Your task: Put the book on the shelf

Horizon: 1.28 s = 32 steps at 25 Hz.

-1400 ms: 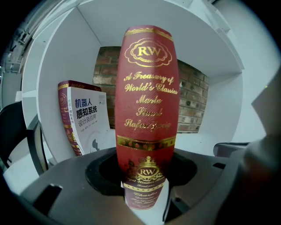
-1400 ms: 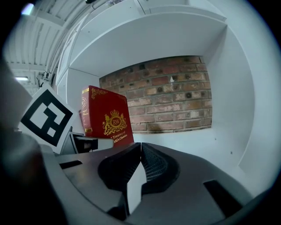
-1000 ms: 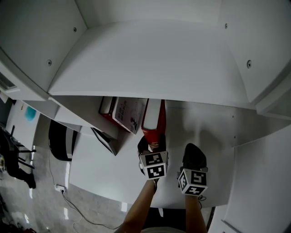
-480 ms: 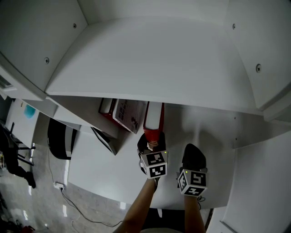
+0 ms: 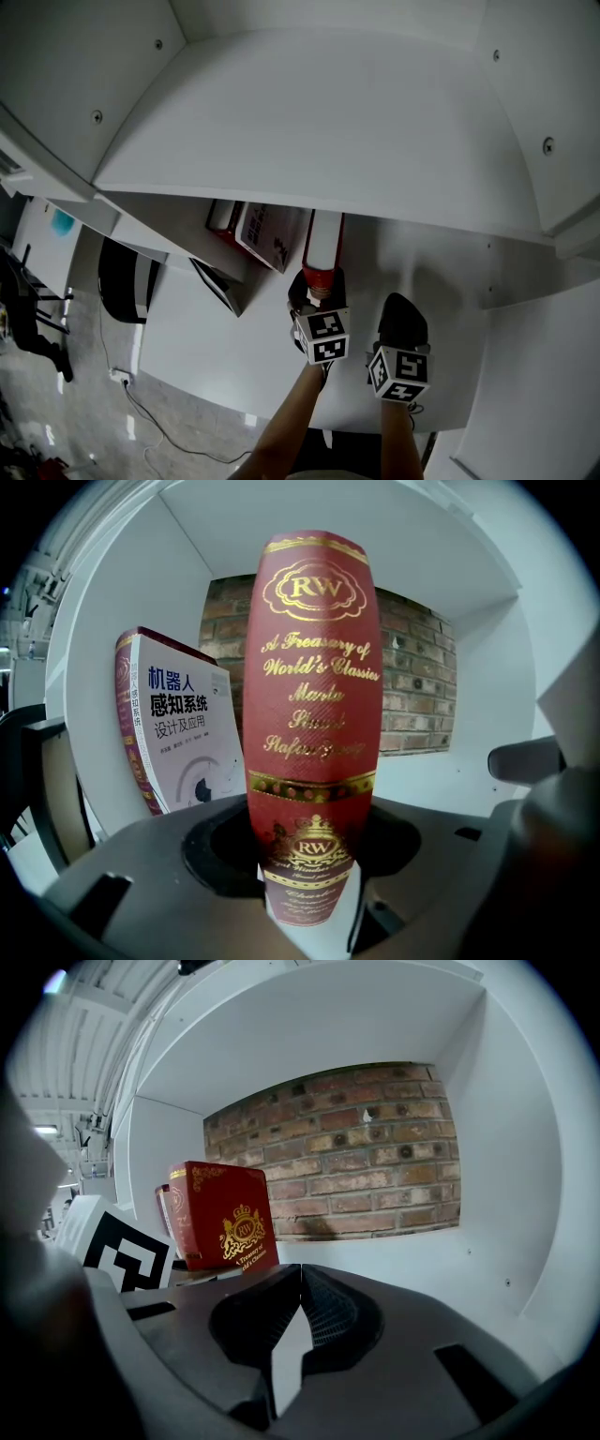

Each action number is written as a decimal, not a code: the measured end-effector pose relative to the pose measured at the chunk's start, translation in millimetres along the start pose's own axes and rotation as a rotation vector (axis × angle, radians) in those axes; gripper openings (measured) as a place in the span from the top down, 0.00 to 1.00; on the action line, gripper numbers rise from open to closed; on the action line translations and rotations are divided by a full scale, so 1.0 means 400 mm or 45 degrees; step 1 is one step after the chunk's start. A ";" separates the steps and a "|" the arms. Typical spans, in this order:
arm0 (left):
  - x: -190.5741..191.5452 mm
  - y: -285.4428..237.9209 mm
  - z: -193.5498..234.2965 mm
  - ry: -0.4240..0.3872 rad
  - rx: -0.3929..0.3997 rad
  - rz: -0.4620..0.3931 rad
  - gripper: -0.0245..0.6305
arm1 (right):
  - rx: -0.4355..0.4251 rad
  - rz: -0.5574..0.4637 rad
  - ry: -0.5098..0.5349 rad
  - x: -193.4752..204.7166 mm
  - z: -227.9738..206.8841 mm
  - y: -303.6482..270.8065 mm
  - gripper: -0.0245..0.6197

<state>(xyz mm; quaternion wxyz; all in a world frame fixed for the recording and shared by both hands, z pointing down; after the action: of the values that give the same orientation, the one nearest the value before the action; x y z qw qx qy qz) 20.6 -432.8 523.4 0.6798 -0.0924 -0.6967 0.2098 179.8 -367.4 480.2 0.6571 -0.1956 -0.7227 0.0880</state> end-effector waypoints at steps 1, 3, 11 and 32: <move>0.003 -0.004 -0.001 -0.007 -0.001 -0.006 0.59 | -0.001 0.000 -0.001 0.000 0.000 -0.001 0.94; 0.013 -0.011 -0.002 -0.011 -0.006 -0.005 0.59 | -0.004 0.000 0.002 -0.001 0.000 -0.002 0.94; 0.021 -0.032 0.001 -0.002 -0.011 0.002 0.59 | -0.002 0.002 -0.003 0.005 -0.006 -0.005 0.94; -0.026 -0.018 -0.005 -0.011 -0.040 -0.153 0.50 | -0.002 0.004 -0.010 0.013 -0.017 -0.004 0.94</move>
<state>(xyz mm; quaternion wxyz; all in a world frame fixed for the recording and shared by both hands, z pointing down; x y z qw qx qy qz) 24.4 -443.0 517.0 0.6867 -0.0601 -0.7071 0.1579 186.0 -367.5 486.6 0.6541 -0.1968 -0.7249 0.0892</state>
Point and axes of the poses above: the fingertips, and each gripper's own axes: y backward along the fingers, z to its left, x out of its underside, the point moved 7 cm from there along y, backward along the fingers
